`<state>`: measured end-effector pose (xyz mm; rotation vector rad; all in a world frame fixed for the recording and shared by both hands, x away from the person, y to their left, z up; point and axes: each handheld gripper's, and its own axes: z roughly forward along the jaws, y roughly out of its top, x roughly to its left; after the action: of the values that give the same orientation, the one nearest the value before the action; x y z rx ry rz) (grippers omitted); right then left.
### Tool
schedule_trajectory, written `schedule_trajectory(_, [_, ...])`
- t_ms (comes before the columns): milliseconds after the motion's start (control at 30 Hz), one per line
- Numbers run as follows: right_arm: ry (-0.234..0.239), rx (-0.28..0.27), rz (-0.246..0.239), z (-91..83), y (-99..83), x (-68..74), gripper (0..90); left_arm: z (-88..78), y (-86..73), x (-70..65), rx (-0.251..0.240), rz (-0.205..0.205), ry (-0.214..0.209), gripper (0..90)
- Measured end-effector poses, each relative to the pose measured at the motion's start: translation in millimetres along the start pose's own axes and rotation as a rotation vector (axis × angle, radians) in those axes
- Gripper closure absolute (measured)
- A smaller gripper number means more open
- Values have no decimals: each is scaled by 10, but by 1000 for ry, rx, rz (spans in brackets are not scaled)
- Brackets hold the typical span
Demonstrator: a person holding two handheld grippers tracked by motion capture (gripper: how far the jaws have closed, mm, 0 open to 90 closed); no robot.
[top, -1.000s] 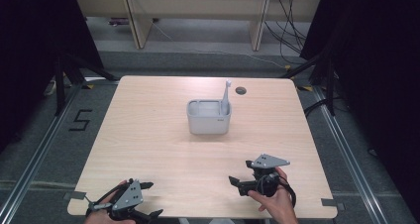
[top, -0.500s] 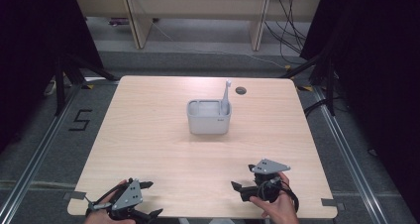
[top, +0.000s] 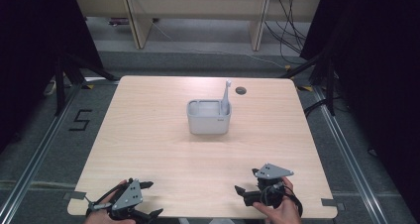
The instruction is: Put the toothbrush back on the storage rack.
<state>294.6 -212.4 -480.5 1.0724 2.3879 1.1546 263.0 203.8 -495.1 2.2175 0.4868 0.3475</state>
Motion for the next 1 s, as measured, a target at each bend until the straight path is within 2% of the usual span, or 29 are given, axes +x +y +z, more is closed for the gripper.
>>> schedule_trajectory(33, [8, 6, 12, -7, -8, 8, 159, -4, -2, 3, -1, 10, 9, 147])
schedule_trajectory(100, [-3, 10, 17, -26, -24, 5, 159, -10, 2, 10, 9, 11, 0, 147])
schedule_trajectory(133, [-12, 5, 5, -34, -32, -7, 160, -3, -2, 4, -2, 9, 9, 147])
schedule_trajectory(167, [-11, 11, 31, -46, -39, 5, 159, -3, -3, 2, -1, 9, 9, 147])
schedule_trajectory(200, [-14, 12, 35, -58, -48, 3, 159, 7, -4, -12, -14, -8, 7, 147])
schedule_trajectory(233, [-11, 5, 18, -59, -51, -9, 159, 6, -3, -12, -12, -6, 7, 147])
schedule_trajectory(267, [-10, 9, 35, -68, -58, 0, 159, -2, 2, -5, 0, -3, -3, 147])
schedule_trajectory(300, [-16, 1, 13, -65, -67, -14, 159, -2, 3, -5, 1, -2, -3, 147])
schedule_trajectory(333, [-20, 10, 34, -74, -74, 1, 159, 2, 0, -8, -8, -5, 0, 147])
schedule_trajectory(367, [-18, 14, 30, -77, -78, 3, 159, 6, -2, -10, -13, -4, 8, 147])
schedule_trajectory(400, [-16, 11, 9, -74, -83, -9, 159, 6, -3, -7, -12, -3, 6, 147])
schedule_trajectory(433, [-21, 23, 35, -84, -91, 15, 159, 8, -4, -8, -12, -3, 6, 147])
schedule_trajectory(500, [-20, 22, 8, -80, -99, 4, 159, 7, -1, -9, -7, -11, -11, 147])
schedule_trajectory(533, [-25, 33, 16, -87, -108, 18, 159, 8, -1, -8, -7, -10, -9, 147])
schedule_trajectory(600, [-31, 32, -14, -82, -121, 4, 159, 17, -5, -14, -17, -11, 1, 147])
schedule_trajectory(633, [-28, 39, 4, -90, -122, 17, 159, 16, -5, -14, -15, -11, 3, 147])
schedule_trajectory(700, [-29, 49, -11, -91, -136, 7, 159, 2, 0, -5, -1, -4, -6, 147])
schedule_trajectory(733, [-26, 49, -3, -92, -142, 9, 159, 1, 1, -1, 3, 1, -4, 147])
schedule_trajectory(767, [-37, 56, 8, -106, -145, 16, 159, 6, -1, -11, -7, -11, -9, 147])
schedule_trajectory(800, [-34, 53, -10, -101, -156, 7, 159, 6, -1, -9, -5, -8, -9, 147])
schedule_trajectory(833, [-33, 53, -10, -102, -163, 6, 159, 17, -5, -13, -14, -10, 2, 147])
schedule_trajectory(1000, [-35, 70, -9, -113, -185, -4, 159, 16, -6, -13, -13, -12, 3, 147])
